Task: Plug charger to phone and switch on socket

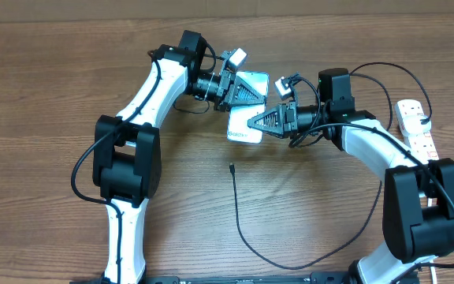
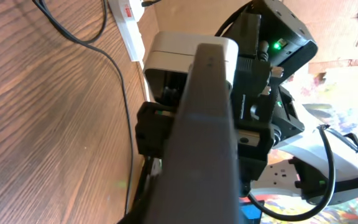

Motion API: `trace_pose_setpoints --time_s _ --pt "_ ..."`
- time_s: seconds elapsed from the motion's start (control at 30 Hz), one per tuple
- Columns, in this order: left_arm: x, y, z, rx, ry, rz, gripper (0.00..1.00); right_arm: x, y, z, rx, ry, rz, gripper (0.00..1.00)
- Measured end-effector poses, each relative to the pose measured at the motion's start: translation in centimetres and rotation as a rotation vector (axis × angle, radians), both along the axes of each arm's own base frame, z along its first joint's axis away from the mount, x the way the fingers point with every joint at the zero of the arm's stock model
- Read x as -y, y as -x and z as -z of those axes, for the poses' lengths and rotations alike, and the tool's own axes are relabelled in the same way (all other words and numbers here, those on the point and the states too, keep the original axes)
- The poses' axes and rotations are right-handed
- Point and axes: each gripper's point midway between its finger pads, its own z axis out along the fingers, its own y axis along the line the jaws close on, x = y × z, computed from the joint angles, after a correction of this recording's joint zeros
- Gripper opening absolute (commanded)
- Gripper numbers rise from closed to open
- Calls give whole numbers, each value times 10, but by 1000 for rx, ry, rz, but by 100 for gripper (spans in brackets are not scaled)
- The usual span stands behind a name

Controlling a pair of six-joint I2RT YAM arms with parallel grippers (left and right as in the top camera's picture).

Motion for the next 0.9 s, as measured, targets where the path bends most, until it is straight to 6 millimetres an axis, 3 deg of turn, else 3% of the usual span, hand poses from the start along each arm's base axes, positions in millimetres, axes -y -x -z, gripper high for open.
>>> trace_pose_setpoints --time_s 0.07,0.13,0.17,0.2,0.27,0.43,0.57,0.9 --pt "0 0 -1 9 6 2 4 0 0 0 -1 -3 -2 8" --pt "0 0 0 11 4 2 4 0 0 0 -7 0 0 53" --pt "0 0 0 9 2 2 4 0 -1 1 -4 8 7 71" --pt "0 0 1 8 -4 1 4 1 -2 3 -6 17 15 84" --pt "-1 0 6 10 -32 -3 4 1 -3 5 -2 24 22 98" --pt "-11 -5 40 13 -247 -38 4 2 -6 7 4 40 35 100" --pt "-32 -9 70 -27 -454 -85 4 4 -7 17 -32 85 66 100" --pt "-66 -25 93 -69 -638 -187 4 32 1 83 -179 428 200 100"
